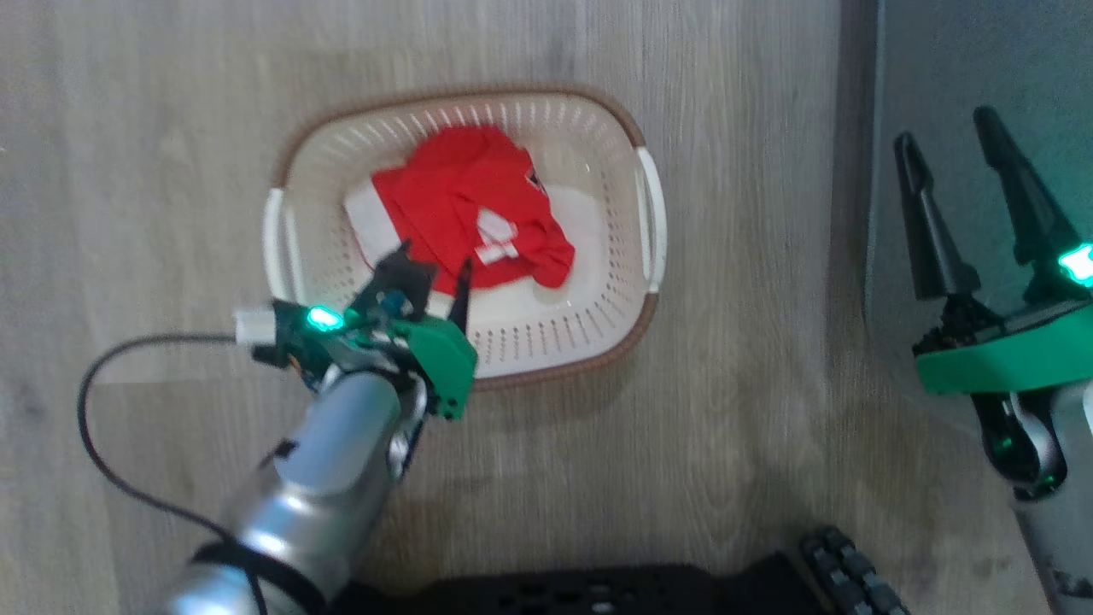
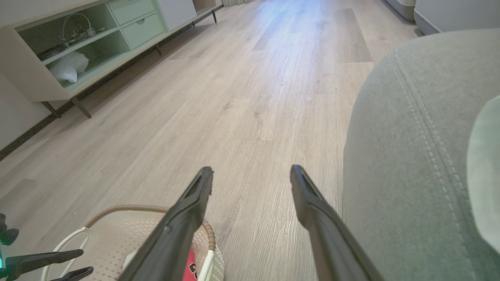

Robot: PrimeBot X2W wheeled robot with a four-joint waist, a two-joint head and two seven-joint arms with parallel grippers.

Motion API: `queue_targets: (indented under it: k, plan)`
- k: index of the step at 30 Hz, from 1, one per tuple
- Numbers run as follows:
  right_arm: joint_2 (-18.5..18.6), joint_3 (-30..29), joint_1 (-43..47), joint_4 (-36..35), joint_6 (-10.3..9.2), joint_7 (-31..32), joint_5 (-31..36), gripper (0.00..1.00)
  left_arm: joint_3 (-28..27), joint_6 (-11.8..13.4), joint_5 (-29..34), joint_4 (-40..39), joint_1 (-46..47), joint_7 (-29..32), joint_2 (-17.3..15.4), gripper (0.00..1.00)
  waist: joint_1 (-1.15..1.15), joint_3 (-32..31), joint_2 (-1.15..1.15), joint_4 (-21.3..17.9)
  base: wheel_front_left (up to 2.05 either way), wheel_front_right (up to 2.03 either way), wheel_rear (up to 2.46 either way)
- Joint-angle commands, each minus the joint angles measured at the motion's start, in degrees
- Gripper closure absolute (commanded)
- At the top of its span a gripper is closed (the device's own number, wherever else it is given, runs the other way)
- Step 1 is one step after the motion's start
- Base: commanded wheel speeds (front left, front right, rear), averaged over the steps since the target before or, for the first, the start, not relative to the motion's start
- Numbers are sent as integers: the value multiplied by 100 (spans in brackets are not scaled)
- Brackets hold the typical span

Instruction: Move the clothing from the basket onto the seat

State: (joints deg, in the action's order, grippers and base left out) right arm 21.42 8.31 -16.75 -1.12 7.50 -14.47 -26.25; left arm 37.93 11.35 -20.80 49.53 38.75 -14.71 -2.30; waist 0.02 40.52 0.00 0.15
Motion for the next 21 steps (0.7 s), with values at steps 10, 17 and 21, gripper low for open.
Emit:
queue_targets:
  k: [10,17,21]
  plan:
    - [-117,302,-266,-514,-1,-52,-10,0,188,16,-220,1372,1226,-29,-58,0,-2,1315,0,-642,0,0,0]
    - [-257,377,-392,-719,-1,-52,-46,0,277,-66,-155,2165,1974,-25,-66,0,-2,1815,0,-832,0,0,0]
    - [-287,452,-408,-771,-1,-52,-46,0,351,-61,-100,2343,2216,45,-115,0,-2,1951,0,-914,0,0,0]
